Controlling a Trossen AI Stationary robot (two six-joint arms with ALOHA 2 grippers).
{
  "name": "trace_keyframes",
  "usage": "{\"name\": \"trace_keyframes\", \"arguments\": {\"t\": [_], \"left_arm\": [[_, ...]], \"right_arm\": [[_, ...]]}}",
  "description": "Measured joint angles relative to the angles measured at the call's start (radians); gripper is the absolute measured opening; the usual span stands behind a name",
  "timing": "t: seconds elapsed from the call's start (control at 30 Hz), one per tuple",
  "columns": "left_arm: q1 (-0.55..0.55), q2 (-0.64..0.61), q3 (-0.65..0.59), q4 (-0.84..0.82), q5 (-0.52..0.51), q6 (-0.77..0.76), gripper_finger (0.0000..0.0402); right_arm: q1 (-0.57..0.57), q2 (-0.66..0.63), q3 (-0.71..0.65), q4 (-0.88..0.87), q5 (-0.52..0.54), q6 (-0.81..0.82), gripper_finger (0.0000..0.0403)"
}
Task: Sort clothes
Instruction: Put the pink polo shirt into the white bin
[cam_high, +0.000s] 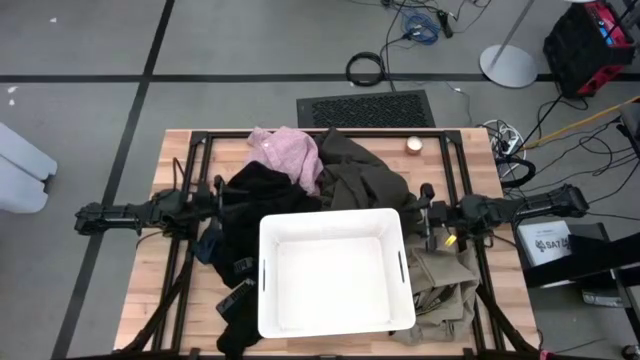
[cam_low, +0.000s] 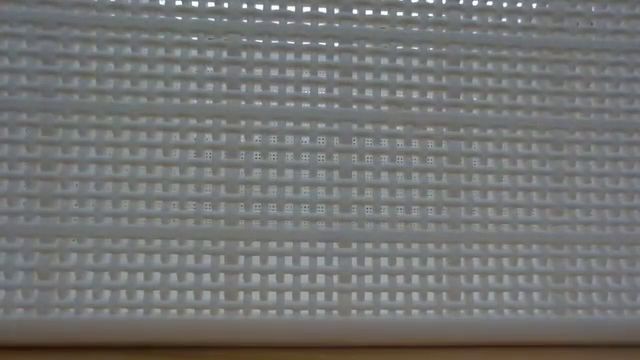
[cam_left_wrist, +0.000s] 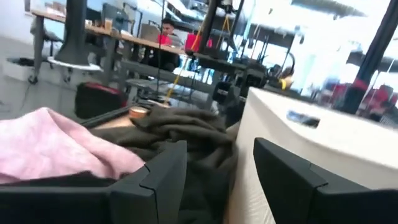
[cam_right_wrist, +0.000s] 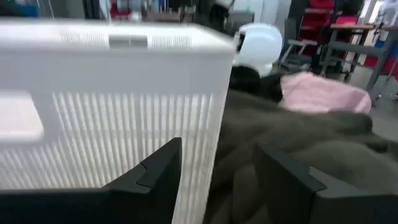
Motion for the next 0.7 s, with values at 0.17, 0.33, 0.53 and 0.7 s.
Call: {"name": "trace_keyframes", "arguments": {"t": [0.17,0.33,0.53,0.7], "left_arm": [[0.0,0.0,0.0,0.059,-0.008,0.002,0.0196],[0.0,0.0,0.0,0.073,-0.008,0.003,0.0196],[0.0,0.0,0.0,0.024,0.0,-0.049,0.0196],[0.0,0.0,0.0,0.032,-0.023,0.011,0.0196]], "right_arm": [[0.0,0.0,0.0,0.159,0.0,0.003,0.0185],[0.0,0.0,0.0,0.275,0.004,0.087,0.0185],[0.0,0.0,0.0,0.425,0.034,0.126,0.0185],[0.0,0.0,0.0,0.486,0.054,0.2,0.0185]]}}
